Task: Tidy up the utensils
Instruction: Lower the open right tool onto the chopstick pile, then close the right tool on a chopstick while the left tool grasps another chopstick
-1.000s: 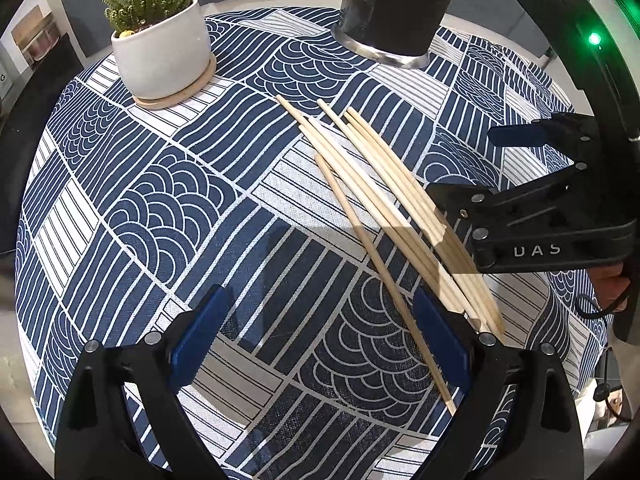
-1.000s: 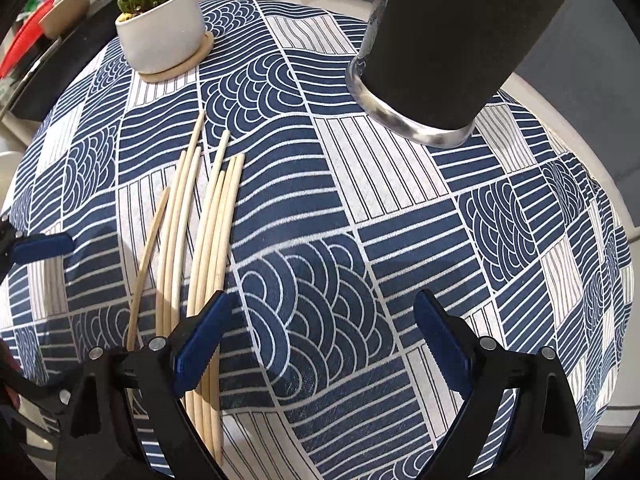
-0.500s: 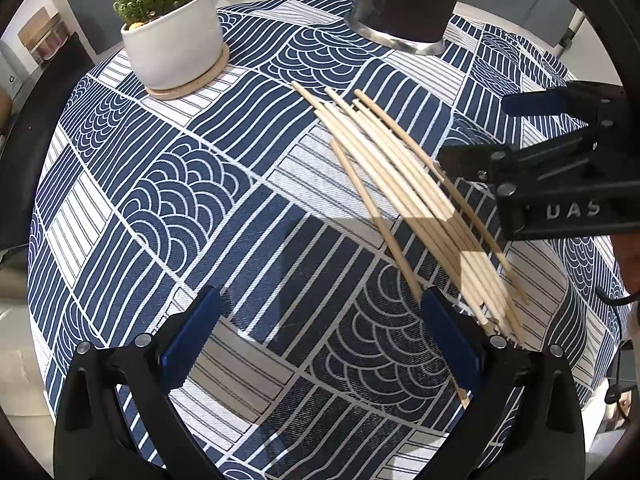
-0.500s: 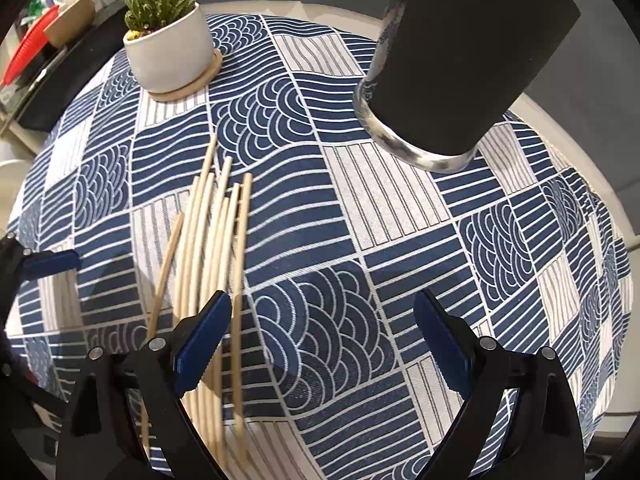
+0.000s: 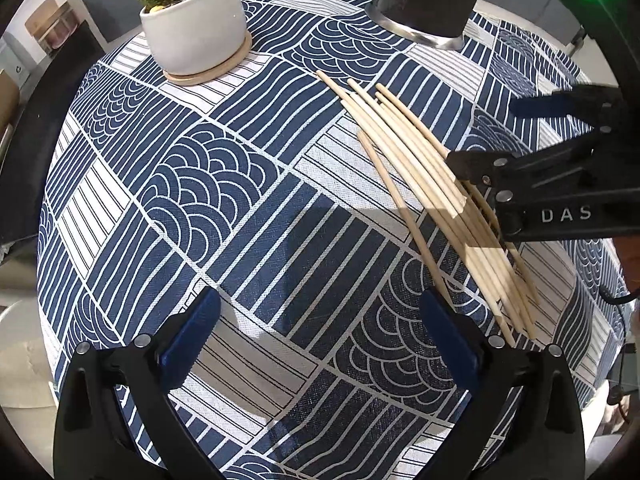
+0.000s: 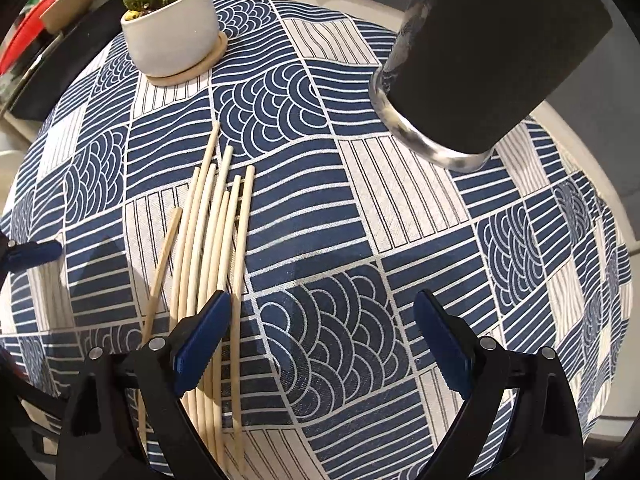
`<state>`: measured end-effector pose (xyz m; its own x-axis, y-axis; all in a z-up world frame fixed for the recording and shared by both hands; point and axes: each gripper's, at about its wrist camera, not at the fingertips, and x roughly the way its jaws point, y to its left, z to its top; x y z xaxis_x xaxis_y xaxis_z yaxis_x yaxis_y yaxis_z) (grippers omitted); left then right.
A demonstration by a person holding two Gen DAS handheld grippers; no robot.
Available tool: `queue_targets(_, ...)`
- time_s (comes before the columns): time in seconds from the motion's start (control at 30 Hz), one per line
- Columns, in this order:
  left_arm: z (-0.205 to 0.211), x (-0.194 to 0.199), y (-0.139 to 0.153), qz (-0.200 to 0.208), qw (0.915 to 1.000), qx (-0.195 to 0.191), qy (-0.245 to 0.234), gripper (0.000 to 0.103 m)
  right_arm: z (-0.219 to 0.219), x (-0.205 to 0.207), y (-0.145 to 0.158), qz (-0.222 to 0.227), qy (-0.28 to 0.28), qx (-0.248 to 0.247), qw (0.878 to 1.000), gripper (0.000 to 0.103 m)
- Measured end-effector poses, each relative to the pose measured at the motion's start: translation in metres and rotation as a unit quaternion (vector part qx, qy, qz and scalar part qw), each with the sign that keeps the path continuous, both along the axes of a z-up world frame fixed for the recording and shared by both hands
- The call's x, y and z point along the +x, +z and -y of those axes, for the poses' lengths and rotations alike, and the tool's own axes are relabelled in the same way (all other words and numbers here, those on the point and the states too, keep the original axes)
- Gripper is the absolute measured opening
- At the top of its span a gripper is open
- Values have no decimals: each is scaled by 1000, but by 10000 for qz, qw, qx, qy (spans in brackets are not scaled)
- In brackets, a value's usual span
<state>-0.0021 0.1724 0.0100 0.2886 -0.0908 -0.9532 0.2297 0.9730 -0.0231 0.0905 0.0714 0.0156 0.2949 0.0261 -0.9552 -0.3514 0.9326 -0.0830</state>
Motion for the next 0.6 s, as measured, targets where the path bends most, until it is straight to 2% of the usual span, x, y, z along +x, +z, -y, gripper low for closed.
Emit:
queue_targets(0.17, -10, 3, 8, -151, 9981, -488, 350, 97, 2, 5, -3, -134, -89, 77, 9998, 90)
queue_targets(0.33, 1, 3, 5, -176, 9990, -334, 247, 97, 19, 25, -8, -358, -154, 287, 9988, 88)
queue_targets(0.43, 10, 1, 1, -126, 9995, -118, 259, 97, 30, 33, -9, -422, -278, 294, 9983, 88)
queue_targets(0.57, 17, 4, -1, -20, 9991, 125, 402, 97, 39, 37, -6, -446, -243, 396, 9979, 69)
queue_targets(0.6, 19, 4, -2, 14, 9991, 188, 391, 97, 42, 37, -6, -452, -239, 397, 9979, 67)
